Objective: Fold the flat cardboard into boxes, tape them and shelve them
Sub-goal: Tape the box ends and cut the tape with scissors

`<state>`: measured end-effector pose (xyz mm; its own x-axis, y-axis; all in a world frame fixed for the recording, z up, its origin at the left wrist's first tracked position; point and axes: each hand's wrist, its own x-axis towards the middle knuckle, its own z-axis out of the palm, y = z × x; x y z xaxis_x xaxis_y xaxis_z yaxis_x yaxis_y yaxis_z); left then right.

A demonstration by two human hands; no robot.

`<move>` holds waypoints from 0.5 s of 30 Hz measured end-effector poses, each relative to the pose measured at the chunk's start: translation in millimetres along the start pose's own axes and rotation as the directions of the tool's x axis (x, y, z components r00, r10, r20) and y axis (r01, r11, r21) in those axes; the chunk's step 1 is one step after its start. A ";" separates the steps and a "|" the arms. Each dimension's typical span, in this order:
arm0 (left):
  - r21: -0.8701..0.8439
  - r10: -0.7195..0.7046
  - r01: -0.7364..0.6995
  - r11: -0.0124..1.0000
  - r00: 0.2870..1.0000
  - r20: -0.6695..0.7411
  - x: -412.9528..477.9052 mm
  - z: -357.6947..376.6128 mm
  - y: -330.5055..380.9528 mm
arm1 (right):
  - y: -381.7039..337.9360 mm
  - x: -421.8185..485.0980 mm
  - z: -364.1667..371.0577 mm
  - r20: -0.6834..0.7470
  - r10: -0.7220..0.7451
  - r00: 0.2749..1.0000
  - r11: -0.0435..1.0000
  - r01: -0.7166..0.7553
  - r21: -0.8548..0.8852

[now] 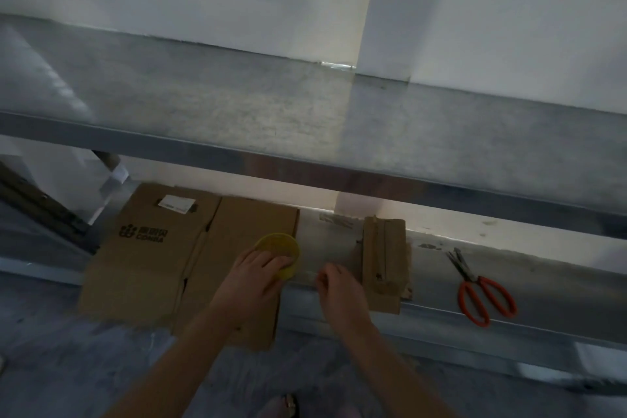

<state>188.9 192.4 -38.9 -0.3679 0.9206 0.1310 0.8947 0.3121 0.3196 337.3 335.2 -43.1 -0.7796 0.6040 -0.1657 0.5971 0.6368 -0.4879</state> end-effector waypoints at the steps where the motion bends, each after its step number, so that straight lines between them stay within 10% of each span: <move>1: -0.021 0.009 -0.009 1.000 1.000 -0.005 -1.1 -3.9 3.1 | -2.1 -5.4 -7.0 -0.007 0.017 1.000 1.000 -0.017 0.000; 15: -0.210 0.029 -0.007 0.978 0.994 0.104 32.8 -23.9 96.1 | 70.2 -45.0 -103.9 -0.125 0.083 0.989 0.991 -0.069 0.113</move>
<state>256.7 247.0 18.5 -0.3131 0.9488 0.0416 0.8238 0.2495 0.5090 433.9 402.6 19.1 -0.6974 0.7101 -0.0971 0.6242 0.5353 -0.5691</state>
